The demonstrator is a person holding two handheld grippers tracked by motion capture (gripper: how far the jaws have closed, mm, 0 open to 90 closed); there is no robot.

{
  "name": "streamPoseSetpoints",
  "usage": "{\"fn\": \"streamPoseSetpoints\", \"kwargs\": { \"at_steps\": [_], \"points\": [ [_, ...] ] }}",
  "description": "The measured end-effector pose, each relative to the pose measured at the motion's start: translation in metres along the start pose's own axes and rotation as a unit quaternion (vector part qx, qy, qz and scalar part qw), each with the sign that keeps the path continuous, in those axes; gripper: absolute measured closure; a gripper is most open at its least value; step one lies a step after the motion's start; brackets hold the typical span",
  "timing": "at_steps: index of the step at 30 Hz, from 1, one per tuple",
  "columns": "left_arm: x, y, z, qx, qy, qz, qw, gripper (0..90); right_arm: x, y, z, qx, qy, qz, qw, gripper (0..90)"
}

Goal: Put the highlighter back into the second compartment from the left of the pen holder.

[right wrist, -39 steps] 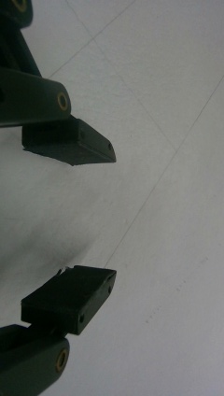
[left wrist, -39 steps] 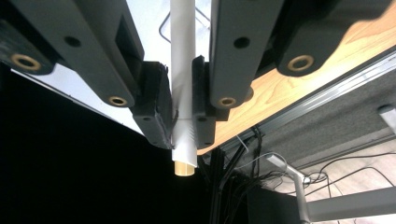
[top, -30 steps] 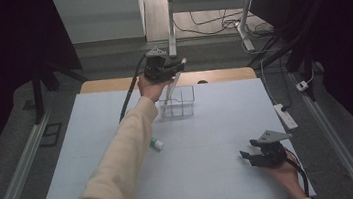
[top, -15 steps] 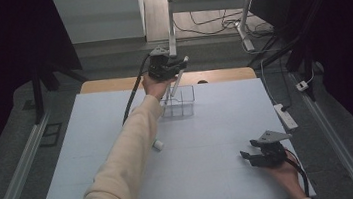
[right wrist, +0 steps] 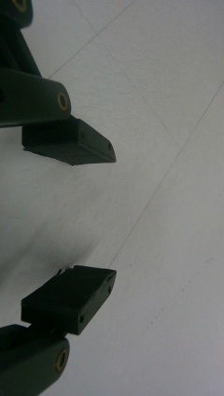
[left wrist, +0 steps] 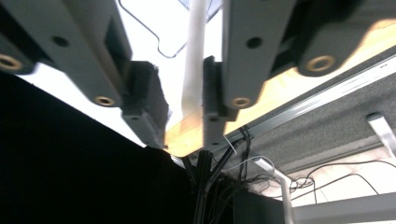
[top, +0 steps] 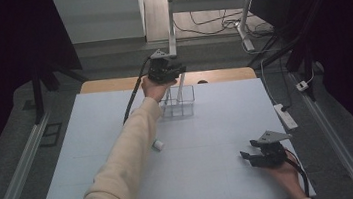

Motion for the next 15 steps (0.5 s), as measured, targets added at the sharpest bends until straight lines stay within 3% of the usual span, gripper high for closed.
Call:
{"fn": "streamPoseSetpoints", "kwargs": {
  "at_steps": [4,15],
  "points": [
    [0.007,0.001,0.001,-0.002,-0.004,-0.005,1.0,63.1,0.0,-0.001,0.0,0.001,0.0,0.0,1.0,36.7],
    [0.038,0.008,-0.005,-0.016,-0.028,-0.031,0.999,59.4,0.001,0.0,0.002,-0.001,0.004,0.0,1.0,36.7]
  ]
}}
Point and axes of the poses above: each handheld gripper's, and its own axes: x roughly backward along the jaws, z roughly out of its top, y roughly to its right, the point moved 8 cm from there along -x, roughly forward along the jaws, and after that the axes turned 12 degrees about y, right-handed, at the moved point
